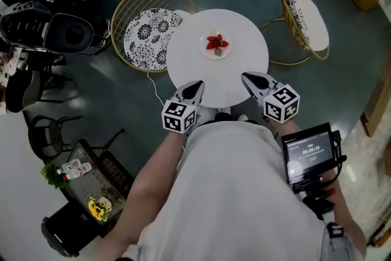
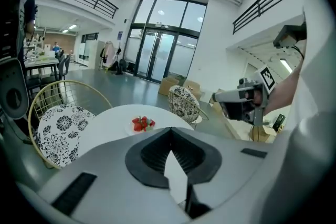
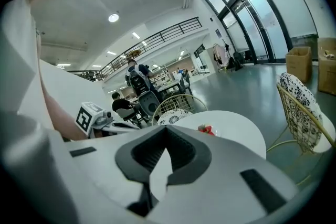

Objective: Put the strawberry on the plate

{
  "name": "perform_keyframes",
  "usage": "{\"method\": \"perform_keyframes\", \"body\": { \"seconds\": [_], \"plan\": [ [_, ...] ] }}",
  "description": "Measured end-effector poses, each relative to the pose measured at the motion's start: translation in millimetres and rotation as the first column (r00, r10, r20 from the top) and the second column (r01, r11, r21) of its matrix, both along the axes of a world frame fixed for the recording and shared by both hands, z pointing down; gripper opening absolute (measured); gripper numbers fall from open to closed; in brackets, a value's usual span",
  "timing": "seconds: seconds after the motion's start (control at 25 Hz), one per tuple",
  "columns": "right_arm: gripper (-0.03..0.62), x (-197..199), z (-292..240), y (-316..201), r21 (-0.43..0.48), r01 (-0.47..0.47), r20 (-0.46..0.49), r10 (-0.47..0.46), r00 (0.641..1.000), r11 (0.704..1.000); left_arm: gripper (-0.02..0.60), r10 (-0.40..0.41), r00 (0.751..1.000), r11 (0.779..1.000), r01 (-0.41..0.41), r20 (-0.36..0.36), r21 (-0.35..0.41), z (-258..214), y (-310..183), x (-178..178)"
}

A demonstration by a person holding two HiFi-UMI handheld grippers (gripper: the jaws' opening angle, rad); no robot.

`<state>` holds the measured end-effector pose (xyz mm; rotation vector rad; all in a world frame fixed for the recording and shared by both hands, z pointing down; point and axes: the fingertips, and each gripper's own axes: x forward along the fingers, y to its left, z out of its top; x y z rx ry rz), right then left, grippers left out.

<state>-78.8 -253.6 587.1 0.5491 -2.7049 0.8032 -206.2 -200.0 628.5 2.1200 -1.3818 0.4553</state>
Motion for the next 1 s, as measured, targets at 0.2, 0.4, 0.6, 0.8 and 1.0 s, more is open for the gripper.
{"method": "perform_keyframes", "body": {
  "seconds": [0.2,0.4,0.6,0.8,1.0],
  "plan": [
    [0.006,10,-29,23,0.061,0.027,0.013,-0.027,1.0,0.998,0.008,-0.037,0.999,0.996,0.038,-0.01,0.077,-36,24,5],
    [0.006,16,-29,45,0.065,0.025,0.042,-0.028,0.999,0.998,0.008,-0.053,0.999,0.995,0.053,0.002,0.084,-41,45,10],
    [0.006,-5,-16,15,0.009,0.007,0.043,-0.007,0.999,1.0,0.007,-0.054,0.997,0.998,0.053,0.05,0.019,-27,16,-17],
    [0.006,-27,-6,16,-0.097,-0.055,0.059,0.061,0.996,0.994,0.007,0.011,0.997,0.997,-0.004,0.077,-0.083,-26,9,-43],
    [0.006,-26,-5,24,-0.06,-0.017,0.051,0.02,0.999,0.998,0.008,-0.018,0.999,0.999,0.019,0.047,-0.026,-24,17,-35]
  ]
}}
